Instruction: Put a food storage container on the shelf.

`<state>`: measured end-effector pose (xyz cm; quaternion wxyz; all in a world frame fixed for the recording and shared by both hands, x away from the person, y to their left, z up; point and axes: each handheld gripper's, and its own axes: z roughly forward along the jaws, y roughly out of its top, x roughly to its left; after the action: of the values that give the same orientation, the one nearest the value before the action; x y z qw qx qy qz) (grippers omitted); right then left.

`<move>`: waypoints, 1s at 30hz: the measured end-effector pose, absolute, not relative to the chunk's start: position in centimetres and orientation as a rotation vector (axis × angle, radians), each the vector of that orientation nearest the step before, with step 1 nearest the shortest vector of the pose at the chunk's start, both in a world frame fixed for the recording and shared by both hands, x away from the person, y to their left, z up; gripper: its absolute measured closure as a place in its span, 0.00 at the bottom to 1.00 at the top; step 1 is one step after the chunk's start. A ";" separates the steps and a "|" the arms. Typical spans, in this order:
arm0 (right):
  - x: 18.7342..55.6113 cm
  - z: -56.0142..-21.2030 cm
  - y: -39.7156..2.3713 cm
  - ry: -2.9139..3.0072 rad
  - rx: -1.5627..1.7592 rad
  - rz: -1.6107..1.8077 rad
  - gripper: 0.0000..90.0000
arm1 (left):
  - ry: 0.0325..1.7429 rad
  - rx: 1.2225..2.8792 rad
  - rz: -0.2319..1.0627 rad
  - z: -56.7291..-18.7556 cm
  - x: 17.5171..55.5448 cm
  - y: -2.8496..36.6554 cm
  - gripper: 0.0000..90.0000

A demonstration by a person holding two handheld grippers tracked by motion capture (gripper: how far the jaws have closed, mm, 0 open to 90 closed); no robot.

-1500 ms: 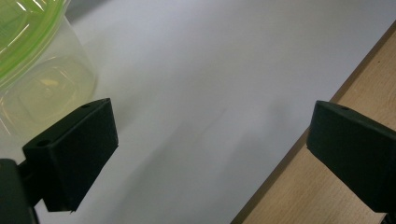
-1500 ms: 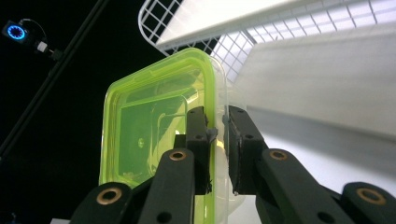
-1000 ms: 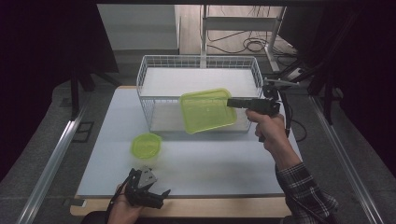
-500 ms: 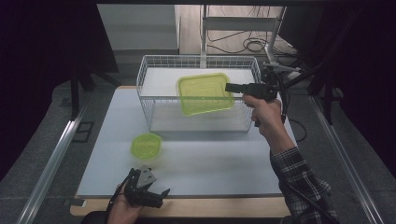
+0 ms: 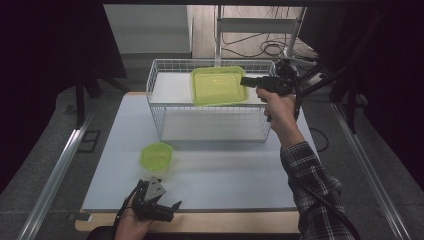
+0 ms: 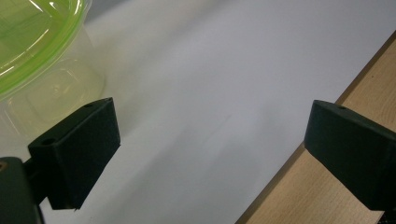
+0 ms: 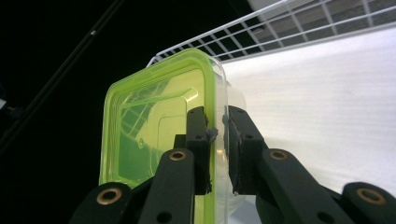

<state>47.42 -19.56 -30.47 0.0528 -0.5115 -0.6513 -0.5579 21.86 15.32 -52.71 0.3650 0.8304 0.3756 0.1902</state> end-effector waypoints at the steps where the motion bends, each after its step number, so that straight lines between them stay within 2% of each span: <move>1: 47.6 -30.5 -19.5 -1.981 -1.562 -1.696 0.89 | 0.966 2.135 0.490 -52.7 21.9 15.3 0.04; 18: 49.7 -31.2 -18.6 -2.012 -1.705 -1.660 0.88 | 0.964 2.134 0.488 -52.7 21.9 15.4 0.04; 30: 50.0 -31.6 -17.6 -2.184 -1.786 -1.608 0.78 | 0.960 2.142 0.486 -52.7 21.9 15.4 0.04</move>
<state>49.96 -17.59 -31.62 -0.0527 -0.5491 -0.6717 -0.4945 21.88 15.40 -52.70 0.3639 0.8323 0.3731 0.1888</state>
